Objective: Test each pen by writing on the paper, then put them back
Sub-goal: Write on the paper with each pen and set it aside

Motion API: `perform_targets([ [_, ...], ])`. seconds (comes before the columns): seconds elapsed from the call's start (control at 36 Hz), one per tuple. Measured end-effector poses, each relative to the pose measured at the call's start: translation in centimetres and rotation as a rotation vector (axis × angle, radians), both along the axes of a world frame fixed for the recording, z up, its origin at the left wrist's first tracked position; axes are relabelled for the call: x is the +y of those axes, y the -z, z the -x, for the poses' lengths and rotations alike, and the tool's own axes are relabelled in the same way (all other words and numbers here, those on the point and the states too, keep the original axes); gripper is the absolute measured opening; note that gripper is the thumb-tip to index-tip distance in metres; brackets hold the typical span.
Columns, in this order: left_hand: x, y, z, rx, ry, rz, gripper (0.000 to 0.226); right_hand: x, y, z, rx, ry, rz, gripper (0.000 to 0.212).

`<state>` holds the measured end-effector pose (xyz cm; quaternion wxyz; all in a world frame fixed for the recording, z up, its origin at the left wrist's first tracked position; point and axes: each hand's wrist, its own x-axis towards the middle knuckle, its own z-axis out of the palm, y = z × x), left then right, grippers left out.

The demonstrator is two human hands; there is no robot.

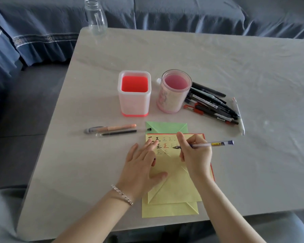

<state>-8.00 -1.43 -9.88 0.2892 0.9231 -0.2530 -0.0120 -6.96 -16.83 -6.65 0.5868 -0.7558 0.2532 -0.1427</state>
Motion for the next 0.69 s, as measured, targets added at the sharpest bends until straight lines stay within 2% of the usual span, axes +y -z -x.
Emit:
perform_targets([
  [0.08, 0.0, 0.4, -0.1, -0.022, -0.010, 0.023, 0.049, 0.3, 0.7, -0.2, -0.015, 0.057, 0.049, 0.049],
  [0.14, 0.1, 0.9, -0.1, -0.034, -0.023, 0.022, 0.068, 0.4, 0.9, -0.1, -0.028, 0.072, 0.073, 0.049],
  [0.19, 0.1, 0.8, 0.0, -0.031, -0.032, 0.026, 0.074, 0.6, 1.0, 0.1, -0.040, 0.077, 0.075, 0.046],
  [0.31, 0.0, 0.8, -0.1, -0.031, -0.026, 0.048, 0.062, 0.9, 1.1, 0.3, -0.052, 0.066, 0.080, 0.041],
  [0.53, -0.1, 1.0, -0.1, -0.067, -0.033, 0.074, 0.059, 0.8, 1.6, 0.0, -0.045, 0.032, 0.121, 0.043],
  [0.69, -0.2, 0.9, -0.1, -0.100, -0.042, 0.083, 0.053, 0.8, 1.7, -0.1, -0.048, 0.037, 0.152, 0.036],
])
